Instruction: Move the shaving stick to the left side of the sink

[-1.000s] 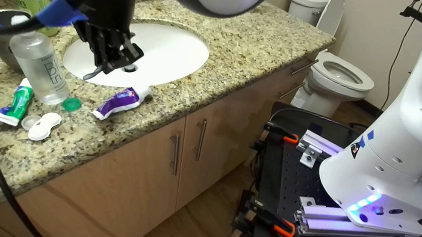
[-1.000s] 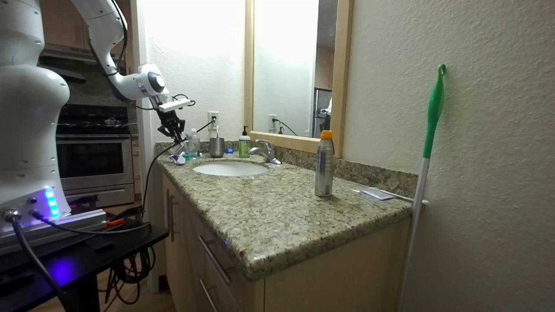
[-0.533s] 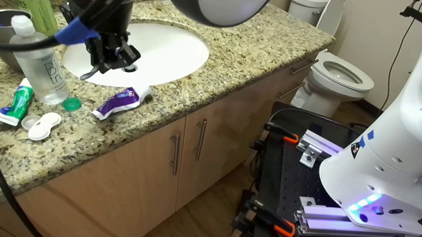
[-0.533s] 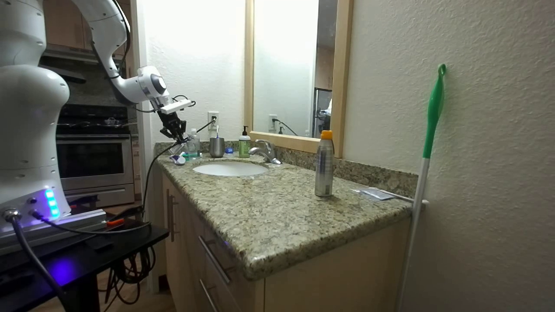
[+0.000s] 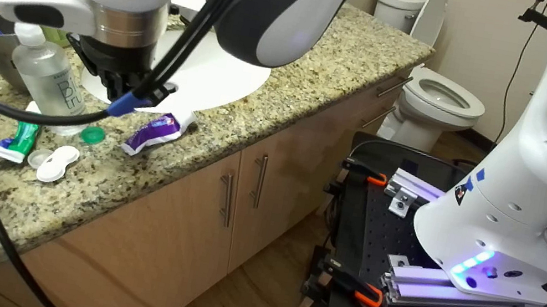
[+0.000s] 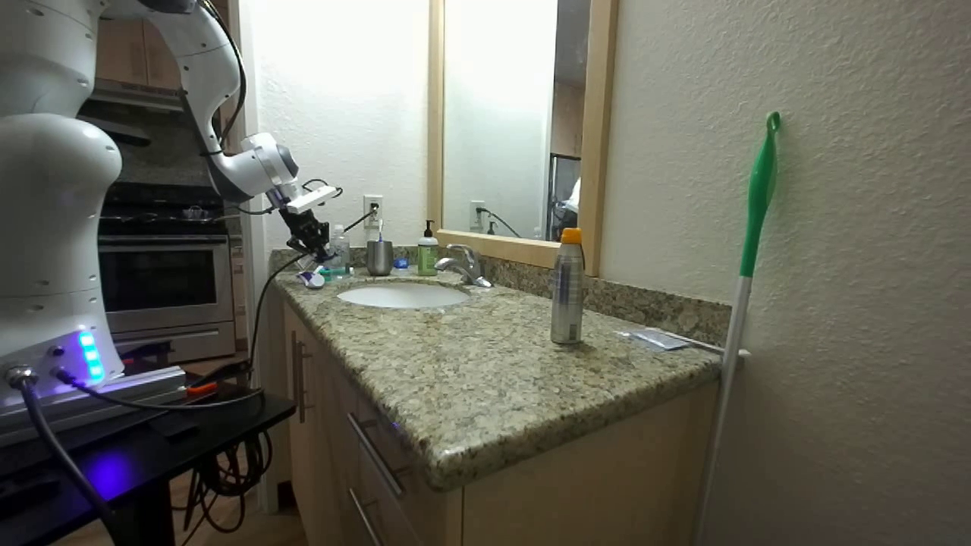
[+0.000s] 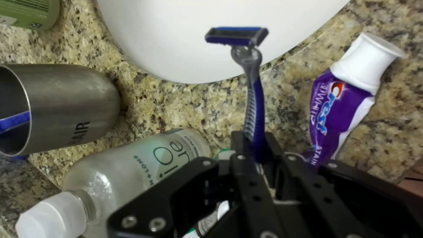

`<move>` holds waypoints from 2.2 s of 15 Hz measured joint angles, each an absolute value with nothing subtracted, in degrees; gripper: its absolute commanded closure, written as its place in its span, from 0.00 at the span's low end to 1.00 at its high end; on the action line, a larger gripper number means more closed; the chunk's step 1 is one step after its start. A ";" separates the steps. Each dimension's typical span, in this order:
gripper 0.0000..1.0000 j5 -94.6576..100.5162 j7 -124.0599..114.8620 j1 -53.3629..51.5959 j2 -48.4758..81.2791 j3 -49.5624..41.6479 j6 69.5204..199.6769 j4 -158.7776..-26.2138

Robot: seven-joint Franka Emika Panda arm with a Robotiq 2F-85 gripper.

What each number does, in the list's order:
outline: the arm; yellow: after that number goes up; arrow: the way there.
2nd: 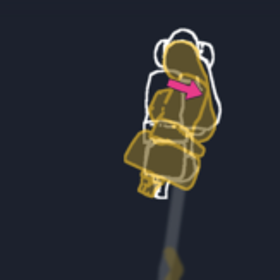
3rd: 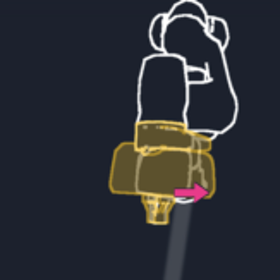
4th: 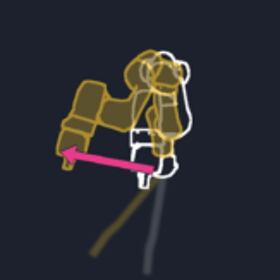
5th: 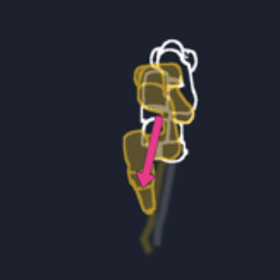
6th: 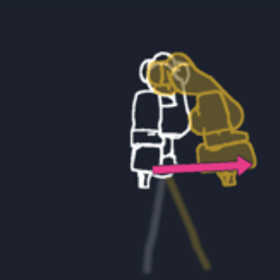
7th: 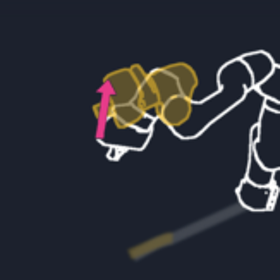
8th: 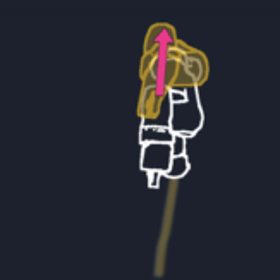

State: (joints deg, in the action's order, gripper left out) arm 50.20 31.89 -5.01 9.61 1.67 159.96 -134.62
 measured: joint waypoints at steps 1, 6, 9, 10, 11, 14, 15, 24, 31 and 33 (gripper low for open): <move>0.84 50.56 31.28 -5.10 10.11 1.67 160.01 -134.17; 0.96 50.98 30.91 -5.05 10.56 1.81 159.97 -133.67; 0.58 52.89 30.17 -5.06 10.85 1.57 159.94 -133.62; 0.54 52.91 30.13 -5.06 11.01 1.55 159.87 -133.62; 0.46 52.91 30.11 -5.06 11.12 1.54 159.85 -133.62; 0.23 52.71 30.10 -4.99 11.16 1.71 159.87 -133.62; 0.17 52.57 30.10 -4.98 11.16 1.87 159.90 -133.62; 0.00 25.92 45.32 -2.57 6.65 7.31 155.40 -136.03; 0.00 4.04 57.10 -2.38 -13.11 1.80 136.29 -136.95; 0.00 1.41 59.63 -2.39 -16.44 -1.40 131.88 -136.98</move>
